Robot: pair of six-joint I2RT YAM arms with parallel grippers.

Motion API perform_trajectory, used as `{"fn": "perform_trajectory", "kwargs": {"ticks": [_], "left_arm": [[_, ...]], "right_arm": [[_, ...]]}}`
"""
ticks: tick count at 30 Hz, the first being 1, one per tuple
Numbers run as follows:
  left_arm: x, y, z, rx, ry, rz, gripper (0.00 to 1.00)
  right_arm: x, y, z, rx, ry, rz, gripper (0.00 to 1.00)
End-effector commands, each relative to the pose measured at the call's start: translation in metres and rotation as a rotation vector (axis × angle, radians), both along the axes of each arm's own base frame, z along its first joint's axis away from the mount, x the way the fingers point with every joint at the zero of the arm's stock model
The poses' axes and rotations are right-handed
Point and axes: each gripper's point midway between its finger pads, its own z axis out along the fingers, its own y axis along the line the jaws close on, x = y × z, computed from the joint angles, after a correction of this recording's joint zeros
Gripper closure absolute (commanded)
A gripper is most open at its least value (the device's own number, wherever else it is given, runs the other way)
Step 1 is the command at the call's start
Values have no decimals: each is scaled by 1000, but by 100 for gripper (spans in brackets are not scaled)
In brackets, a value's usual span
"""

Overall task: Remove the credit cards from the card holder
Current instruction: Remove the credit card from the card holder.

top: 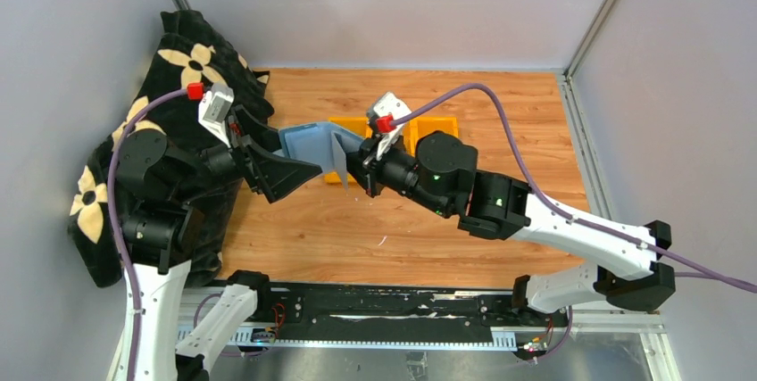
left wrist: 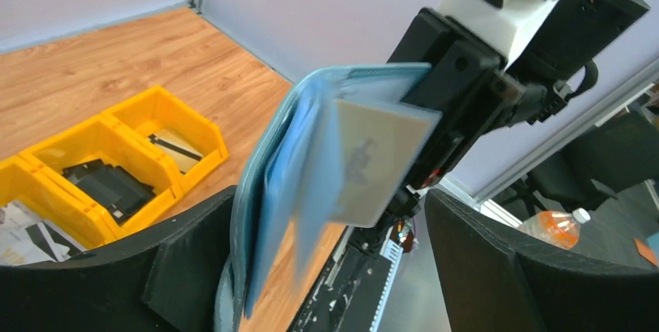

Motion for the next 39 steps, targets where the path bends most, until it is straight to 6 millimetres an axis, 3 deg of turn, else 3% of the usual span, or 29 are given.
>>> {"fn": "perform_trajectory", "kwargs": {"ticks": [1, 11, 18, 21, 25, 29, 39], "left_arm": [[-1, 7, 5, -14, -57, 72, 7], [5, 8, -21, -6, -35, 94, 5], [17, 17, -37, 85, -55, 161, 21], [14, 13, -36, 68, -45, 129, 31], [2, 3, -29, 4, -8, 30, 38], [1, -2, -29, -36, 52, -8, 39], [10, 2, -31, -33, 76, 48, 42]], "right_arm": [[25, -21, -8, -204, -143, -224, 100], [23, -18, -2, -279, -221, -266, 100], [0, -18, 13, -113, -201, -110, 100], [-8, -18, 13, -48, -155, -19, 100], [-15, -17, 14, 61, -35, 96, 100], [-26, -18, 21, 157, 26, 227, 100], [-25, -29, 29, 288, 124, 348, 100]]}}
